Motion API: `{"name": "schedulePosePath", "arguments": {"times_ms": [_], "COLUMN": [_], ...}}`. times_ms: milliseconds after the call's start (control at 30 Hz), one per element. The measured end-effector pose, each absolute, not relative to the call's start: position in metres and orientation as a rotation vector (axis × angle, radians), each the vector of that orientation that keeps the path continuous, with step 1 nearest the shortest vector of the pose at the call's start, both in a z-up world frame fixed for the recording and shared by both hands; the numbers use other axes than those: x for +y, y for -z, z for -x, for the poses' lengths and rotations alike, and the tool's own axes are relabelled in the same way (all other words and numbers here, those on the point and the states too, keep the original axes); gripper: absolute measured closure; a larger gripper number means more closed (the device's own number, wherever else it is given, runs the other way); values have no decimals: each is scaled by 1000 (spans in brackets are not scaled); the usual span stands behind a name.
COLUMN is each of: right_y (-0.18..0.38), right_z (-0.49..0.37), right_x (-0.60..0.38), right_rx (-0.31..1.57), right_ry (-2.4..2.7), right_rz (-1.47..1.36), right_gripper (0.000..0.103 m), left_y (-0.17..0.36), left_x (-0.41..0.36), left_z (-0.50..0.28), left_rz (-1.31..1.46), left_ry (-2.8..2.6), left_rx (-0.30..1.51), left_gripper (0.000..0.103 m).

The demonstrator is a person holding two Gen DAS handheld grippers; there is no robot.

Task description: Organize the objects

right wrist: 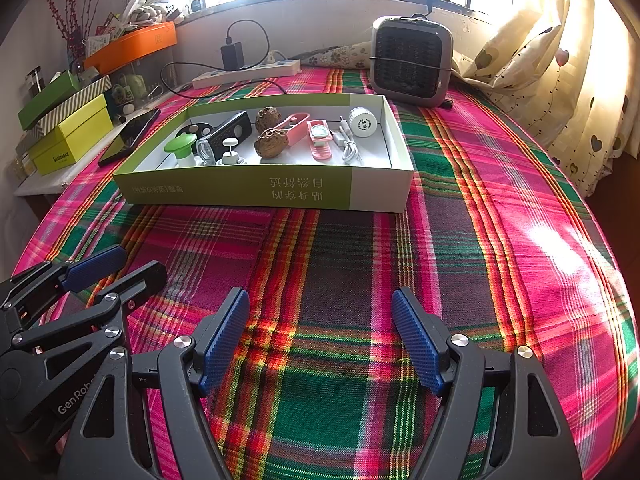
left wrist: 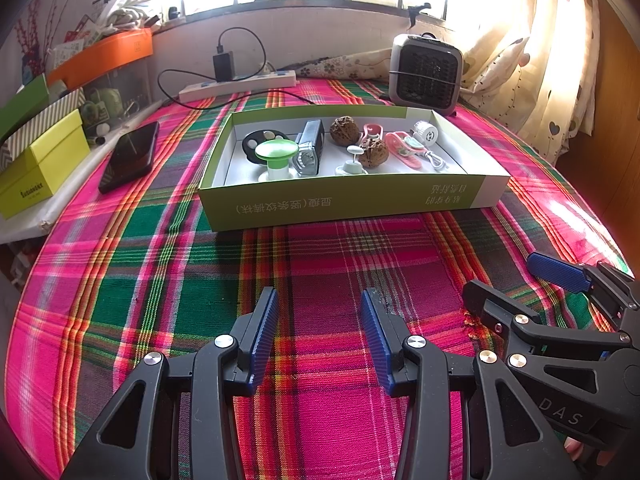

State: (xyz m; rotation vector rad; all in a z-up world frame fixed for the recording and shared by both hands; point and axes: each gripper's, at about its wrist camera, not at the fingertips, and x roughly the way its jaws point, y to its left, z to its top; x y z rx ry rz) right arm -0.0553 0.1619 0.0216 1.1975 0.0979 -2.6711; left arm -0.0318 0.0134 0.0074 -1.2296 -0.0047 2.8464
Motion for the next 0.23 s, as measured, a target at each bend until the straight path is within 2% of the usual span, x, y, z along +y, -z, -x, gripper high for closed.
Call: {"name": "schedulePosePath", "arguments": {"times_ms": [233], "right_y": [-22], "right_z": [55], "right_x": [162], "right_rx": [98], "right_ry": [2671], "right_rz": [-1197], "right_gripper": [29], "left_y": [-7], "left_x": [14], "left_z": [32], "left_rz": [1229], "left_ry": [-2847], "left_rx": [-5], "left_gripper": [63]}}
